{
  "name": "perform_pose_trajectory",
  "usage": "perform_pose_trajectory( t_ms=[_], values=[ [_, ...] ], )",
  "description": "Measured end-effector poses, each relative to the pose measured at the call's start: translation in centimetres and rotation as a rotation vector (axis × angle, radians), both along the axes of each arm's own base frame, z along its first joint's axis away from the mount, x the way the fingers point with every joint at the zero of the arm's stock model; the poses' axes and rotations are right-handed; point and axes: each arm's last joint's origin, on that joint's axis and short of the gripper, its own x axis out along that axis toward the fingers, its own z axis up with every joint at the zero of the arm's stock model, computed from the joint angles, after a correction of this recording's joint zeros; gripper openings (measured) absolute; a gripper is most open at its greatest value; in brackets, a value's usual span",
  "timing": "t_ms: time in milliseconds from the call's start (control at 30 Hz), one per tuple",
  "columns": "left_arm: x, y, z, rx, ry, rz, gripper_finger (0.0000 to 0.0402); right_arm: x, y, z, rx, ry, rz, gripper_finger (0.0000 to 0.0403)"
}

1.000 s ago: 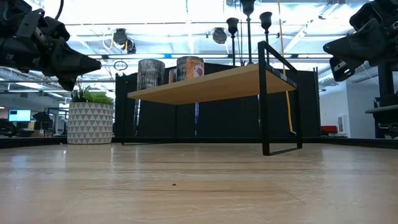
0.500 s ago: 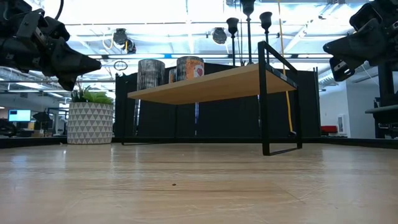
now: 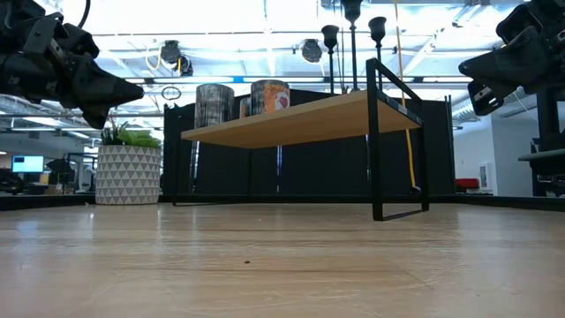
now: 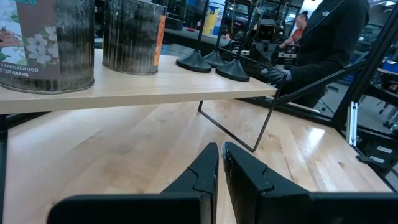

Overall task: Pick & Place candle stick holders
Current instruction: Return to Home Position

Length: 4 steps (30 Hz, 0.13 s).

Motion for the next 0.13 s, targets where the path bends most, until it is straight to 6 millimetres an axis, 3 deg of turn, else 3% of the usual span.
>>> perform_pose_trajectory(
  t_ms=[133],
  values=[
    [0.00, 0.00, 0.00, 0.000, 0.000, 0.001, 0.0031, 0.00, 0.00, 0.00, 0.000, 0.000, 0.000, 0.0002]
  ],
)
